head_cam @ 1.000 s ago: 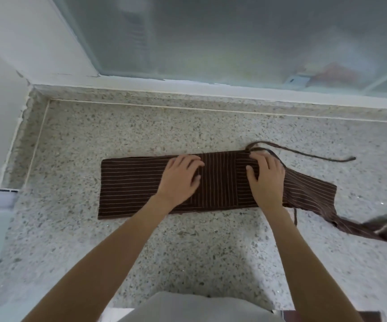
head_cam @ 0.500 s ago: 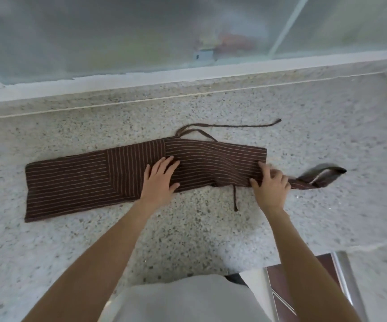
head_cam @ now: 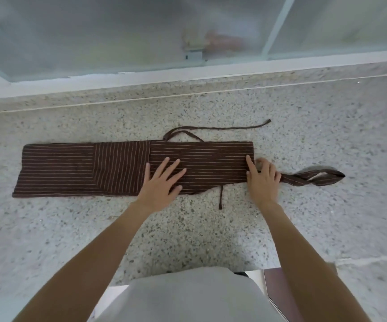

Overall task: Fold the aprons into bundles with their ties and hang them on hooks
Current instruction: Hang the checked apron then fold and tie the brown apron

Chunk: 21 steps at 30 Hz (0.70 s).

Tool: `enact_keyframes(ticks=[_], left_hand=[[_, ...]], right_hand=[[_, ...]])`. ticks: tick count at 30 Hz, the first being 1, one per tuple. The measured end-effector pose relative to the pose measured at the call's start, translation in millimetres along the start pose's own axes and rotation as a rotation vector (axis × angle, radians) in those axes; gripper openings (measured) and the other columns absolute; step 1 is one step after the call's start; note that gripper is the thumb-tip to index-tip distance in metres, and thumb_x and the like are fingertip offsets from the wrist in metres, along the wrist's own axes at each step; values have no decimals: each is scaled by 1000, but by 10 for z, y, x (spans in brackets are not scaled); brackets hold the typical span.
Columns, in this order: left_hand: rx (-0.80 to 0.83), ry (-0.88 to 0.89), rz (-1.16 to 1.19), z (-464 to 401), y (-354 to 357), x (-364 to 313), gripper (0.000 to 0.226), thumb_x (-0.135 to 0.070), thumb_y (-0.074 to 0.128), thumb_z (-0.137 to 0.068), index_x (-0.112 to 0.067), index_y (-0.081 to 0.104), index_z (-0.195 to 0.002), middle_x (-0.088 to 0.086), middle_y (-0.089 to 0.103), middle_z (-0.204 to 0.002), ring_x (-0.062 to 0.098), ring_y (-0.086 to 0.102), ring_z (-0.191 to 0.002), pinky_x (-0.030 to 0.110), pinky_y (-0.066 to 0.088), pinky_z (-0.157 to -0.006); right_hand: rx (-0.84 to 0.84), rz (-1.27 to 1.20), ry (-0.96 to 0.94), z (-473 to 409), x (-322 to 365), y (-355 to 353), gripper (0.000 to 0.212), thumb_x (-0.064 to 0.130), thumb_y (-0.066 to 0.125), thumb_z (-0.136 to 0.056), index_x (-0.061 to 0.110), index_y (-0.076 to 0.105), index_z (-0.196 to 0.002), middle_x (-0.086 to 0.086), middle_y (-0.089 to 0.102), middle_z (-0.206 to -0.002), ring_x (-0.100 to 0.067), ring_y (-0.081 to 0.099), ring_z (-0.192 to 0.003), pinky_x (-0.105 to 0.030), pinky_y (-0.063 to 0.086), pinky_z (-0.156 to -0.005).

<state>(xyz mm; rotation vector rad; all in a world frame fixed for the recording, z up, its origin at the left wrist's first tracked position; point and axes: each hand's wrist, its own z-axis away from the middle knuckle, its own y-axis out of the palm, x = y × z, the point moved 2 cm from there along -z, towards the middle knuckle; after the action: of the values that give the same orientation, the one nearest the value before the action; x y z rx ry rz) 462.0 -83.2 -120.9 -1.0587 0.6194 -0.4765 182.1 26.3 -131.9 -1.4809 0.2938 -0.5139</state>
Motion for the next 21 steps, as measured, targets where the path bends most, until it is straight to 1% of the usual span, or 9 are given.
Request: enact_keyframes(ticks=[3, 5, 7, 9, 11, 14, 16, 18, 21], left_hand=[[94, -82, 4, -124, 191, -132, 70, -68, -8, -82, -37, -11, -144, -15, -22, -151, 14, -23, -140, 56, -13, -109], [107, -85, 60, -134, 232, -121, 64, -65, 2, -88, -36, -14, -143, -16, -24, -149, 12, -24, -140, 54, -17, -108], [32, -65, 332, -61, 149, -42, 58, -48, 28, -98, -33, 2, -148, -16, -8, -154, 8, -9, -143, 48, -11, -113], [-142, -113, 634, 93, 7, 95, 49, -27, 41, -99, -31, 26, -146, -14, 18, -154, 6, 17, -141, 33, 16, -114], [-326, -217, 703, 344, -103, 325, 40, -17, 45, -98, -26, 44, -136, -10, 37, -144, 7, 34, -132, 23, 32, -103], [-442, -387, 653, 753, -100, 754, 37, -15, 50, -95, -22, 49, -131, -5, 46, -136, 12, 41, -126, 18, 41, -91], [-438, -535, 631, 1051, -36, 1148, 45, -20, 53, -94, -21, 42, -137, -1, 45, -138, 18, 40, -127, 26, 41, -95], [-420, -671, 611, 1257, 10, 1503, 52, -26, 55, -93, -16, 37, -141, 6, 45, -137, 24, 40, -127, 36, 38, -102], [-378, -812, 516, 1428, -44, 1950, 53, -35, 53, -93, -15, 38, -140, 11, 45, -136, 28, 41, -125, 42, 36, -103]], right_hand=[[43, 23, -7, 63, 3, -8, 43, 28, 38, -95, 18, 47, -136, -16, 51, -129, -37, 50, -111, -51, 42, -87], [44, 4, 0, 90, 54, -64, 50, 32, 27, -92, 15, 52, -132, -17, 51, -132, -38, 50, -116, -52, 41, -91], [-2, -40, -24, 133, 253, -164, 49, 33, 27, -92, 13, 56, -125, -17, 52, -131, -36, 47, -121, -52, 38, -96], [-72, -78, -120, 223, 567, -228, 42, 31, 31, -92, 14, 60, -118, -13, 55, -126, -33, 47, -121, -51, 37, -98], [-87, -169, -251, 350, 1018, -260, 37, 28, 35, -91, 16, 63, -112, -7, 60, -120, -29, 49, -118, -47, 38, -98], [15, -315, -438, 487, 1724, -193, 34, 23, 39, -89, 16, 64, -112, -3, 61, -118, -24, 50, -119, -44, 39, -100], [163, -354, -561, 569, 2216, -102, 34, 21, 41, -93, 16, 60, -121, -2, 56, -128, -22, 44, -127, -42, 34, -106], [309, -319, -673, 630, 2565, 27, 38, 19, 42, -97, 17, 50, -134, -2, 43, -143, -21, 31, -138, -38, 23, -112], [409, -179, -760, 702, 2837, 238, 45, 25, 36, -100, 24, 33, -145, 1, 22, -155, -20, 13, -144, -39, 12, -116]])
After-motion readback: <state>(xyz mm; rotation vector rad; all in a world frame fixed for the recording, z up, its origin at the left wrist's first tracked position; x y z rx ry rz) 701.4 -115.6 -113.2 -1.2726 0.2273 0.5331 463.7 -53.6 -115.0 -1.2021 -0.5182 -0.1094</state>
